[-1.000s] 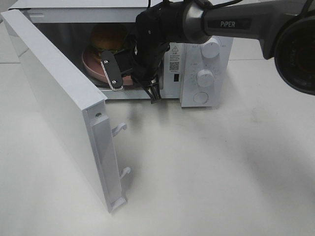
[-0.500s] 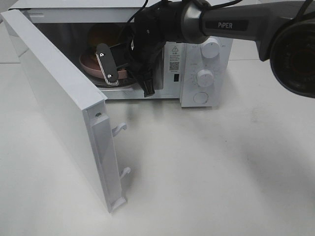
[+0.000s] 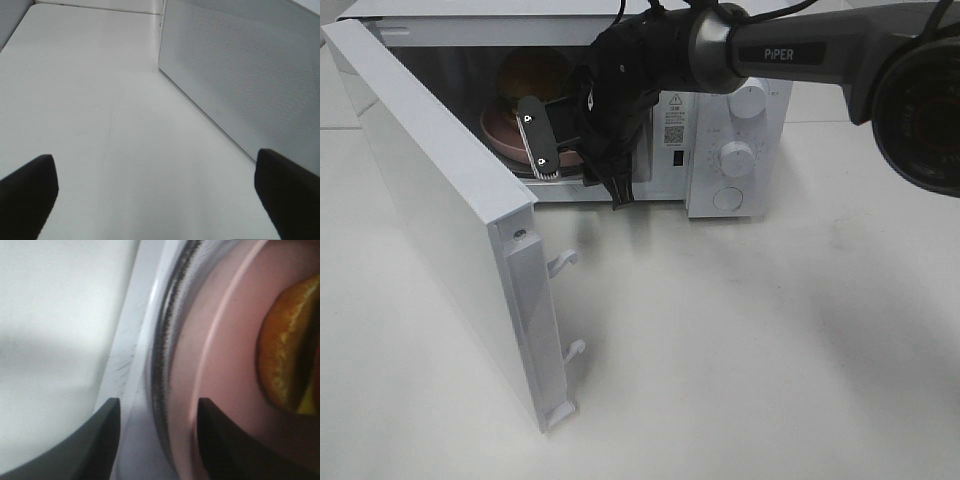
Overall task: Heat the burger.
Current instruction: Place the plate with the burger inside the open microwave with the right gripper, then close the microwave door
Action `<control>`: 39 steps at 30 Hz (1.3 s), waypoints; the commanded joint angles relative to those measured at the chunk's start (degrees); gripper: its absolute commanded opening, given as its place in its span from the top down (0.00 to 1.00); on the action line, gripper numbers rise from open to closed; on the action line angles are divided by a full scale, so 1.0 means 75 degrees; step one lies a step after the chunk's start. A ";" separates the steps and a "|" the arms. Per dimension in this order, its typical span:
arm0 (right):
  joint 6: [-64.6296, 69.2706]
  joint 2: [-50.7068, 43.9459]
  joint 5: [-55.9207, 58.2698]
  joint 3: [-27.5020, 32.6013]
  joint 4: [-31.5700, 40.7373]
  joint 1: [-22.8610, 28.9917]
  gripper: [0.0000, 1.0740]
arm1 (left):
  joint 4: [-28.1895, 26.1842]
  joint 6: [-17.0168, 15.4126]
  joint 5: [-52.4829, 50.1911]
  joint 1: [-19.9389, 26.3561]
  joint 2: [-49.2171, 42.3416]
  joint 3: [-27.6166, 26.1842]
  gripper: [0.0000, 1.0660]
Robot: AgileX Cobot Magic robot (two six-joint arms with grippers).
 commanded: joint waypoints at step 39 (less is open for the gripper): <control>0.0481 -0.3178 -0.1811 0.4377 0.0298 0.0000 0.31 | -0.0046 0.0015 0.0023 0.0015 -0.0015 0.0023 0.06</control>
